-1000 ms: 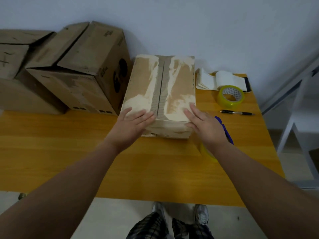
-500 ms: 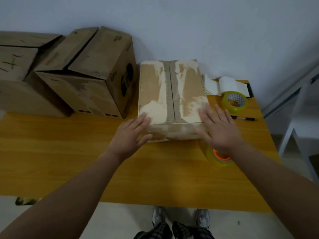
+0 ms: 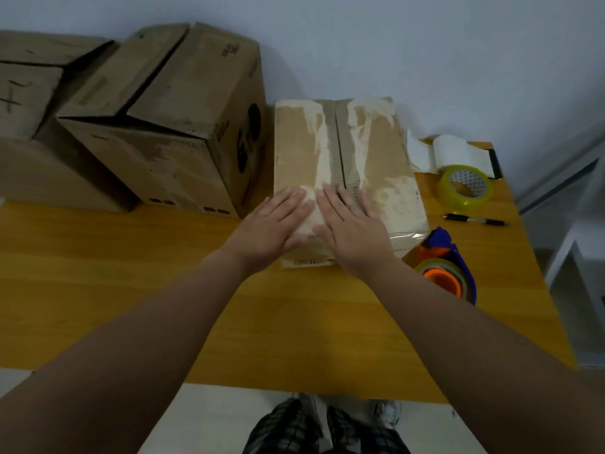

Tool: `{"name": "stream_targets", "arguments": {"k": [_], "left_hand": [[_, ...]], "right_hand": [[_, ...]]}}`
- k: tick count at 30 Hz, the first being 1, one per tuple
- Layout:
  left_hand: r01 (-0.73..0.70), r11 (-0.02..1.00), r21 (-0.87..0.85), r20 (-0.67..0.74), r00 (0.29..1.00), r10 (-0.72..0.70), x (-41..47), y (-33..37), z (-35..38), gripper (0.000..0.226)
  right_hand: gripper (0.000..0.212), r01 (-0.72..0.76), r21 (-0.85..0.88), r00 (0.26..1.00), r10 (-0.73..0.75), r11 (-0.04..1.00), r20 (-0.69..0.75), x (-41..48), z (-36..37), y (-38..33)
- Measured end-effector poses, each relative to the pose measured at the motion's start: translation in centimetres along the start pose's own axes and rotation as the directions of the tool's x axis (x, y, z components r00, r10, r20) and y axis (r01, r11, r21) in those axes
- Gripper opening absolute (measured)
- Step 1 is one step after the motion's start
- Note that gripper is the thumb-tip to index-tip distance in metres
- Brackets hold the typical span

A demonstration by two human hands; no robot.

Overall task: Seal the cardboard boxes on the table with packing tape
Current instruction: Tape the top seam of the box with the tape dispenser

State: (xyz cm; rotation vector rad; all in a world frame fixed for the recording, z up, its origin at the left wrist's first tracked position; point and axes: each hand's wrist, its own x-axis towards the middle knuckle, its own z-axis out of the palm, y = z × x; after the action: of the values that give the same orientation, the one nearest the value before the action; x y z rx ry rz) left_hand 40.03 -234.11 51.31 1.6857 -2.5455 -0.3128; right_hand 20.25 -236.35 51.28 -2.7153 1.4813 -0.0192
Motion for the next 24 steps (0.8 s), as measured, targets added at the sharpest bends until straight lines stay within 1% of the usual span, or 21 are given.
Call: {"name": "stream_targets", "arguments": {"k": [2,4,8,10,12,13,15,16,17,19,21,22,23,24], "left_hand": [[-0.051,0.995,0.090,-0.027,0.998,0.053,0.1,-0.2,0.3,0.074],[-0.078,0.988,0.132,-0.048,0.995,0.085,0.2,-0.1,0.5,0.072],[-0.048,0.975,0.217,-0.035,0.998,0.056,-0.2,0.3,0.5,0.089],[-0.033,0.958,0.285,0.003,0.999,0.033,-0.5,1.0,-0.2,0.089],[0.003,0.946,0.324,0.043,0.999,-0.018,-0.2,2.0,-1.2,0.084],[0.021,0.951,0.310,0.044,0.998,-0.037,0.1,2.6,-1.7,0.082],[0.017,0.970,0.243,0.018,1.000,-0.022,1.0,3.9,-2.6,0.080],[-0.005,0.976,0.216,0.010,1.000,0.003,1.7,4.6,-2.8,0.076],[-0.026,0.981,0.192,0.014,1.000,0.024,2.5,5.3,-2.8,0.070],[-0.045,0.984,0.172,0.016,0.999,0.043,4.1,6.8,-2.4,0.061],[-0.032,0.981,0.190,0.013,0.999,0.031,5.1,7.8,-1.5,0.060],[-0.020,0.979,0.204,0.016,1.000,0.017,5.4,8.0,-1.0,0.062],[-0.008,0.977,0.215,0.020,1.000,0.004,5.5,8.1,-0.4,0.065],[-0.001,0.973,0.230,0.024,1.000,-0.005,5.4,8.0,0.0,0.068]], "right_hand": [[0.075,0.032,-0.071,0.999,-0.033,0.997,-0.015,0.0,0.6,0.2],[0.076,0.047,-0.134,0.999,-0.047,0.990,0.004,0.1,0.9,0.5],[0.072,0.082,-0.285,0.997,-0.078,0.955,0.024,-0.1,0.5,0.1],[0.074,0.100,-0.327,0.994,-0.083,0.940,0.067,-0.8,0.0,0.2],[0.080,0.087,-0.259,0.992,-0.062,0.962,0.106,-1.6,-0.7,1.1],[0.083,0.064,-0.203,0.992,-0.041,0.977,0.118,-2.1,-1.3,1.8],[0.093,0.013,-0.105,0.997,-0.005,0.994,0.072,-2.9,-2.0,4.2],[0.093,-0.032,-0.037,0.996,0.035,0.999,0.080,-3.2,-2.4,5.2],[0.089,-0.077,0.026,0.994,0.075,0.997,0.084,-3.4,-3.0,6.0],[0.069,-0.178,0.144,0.983,0.168,0.974,0.077,-3.2,-3.9,6.9],[0.053,-0.302,0.284,0.953,0.289,0.910,0.088,-3.0,-3.8,7.0],[0.050,-0.348,0.342,0.937,0.335,0.873,0.099,-3.1,-3.5,6.9],[0.049,-0.365,0.364,0.930,0.351,0.857,0.106,-3.4,-2.9,6.9],[0.049,-0.352,0.354,0.935,0.340,0.867,0.097,-3.7,-2.3,6.9]]}}
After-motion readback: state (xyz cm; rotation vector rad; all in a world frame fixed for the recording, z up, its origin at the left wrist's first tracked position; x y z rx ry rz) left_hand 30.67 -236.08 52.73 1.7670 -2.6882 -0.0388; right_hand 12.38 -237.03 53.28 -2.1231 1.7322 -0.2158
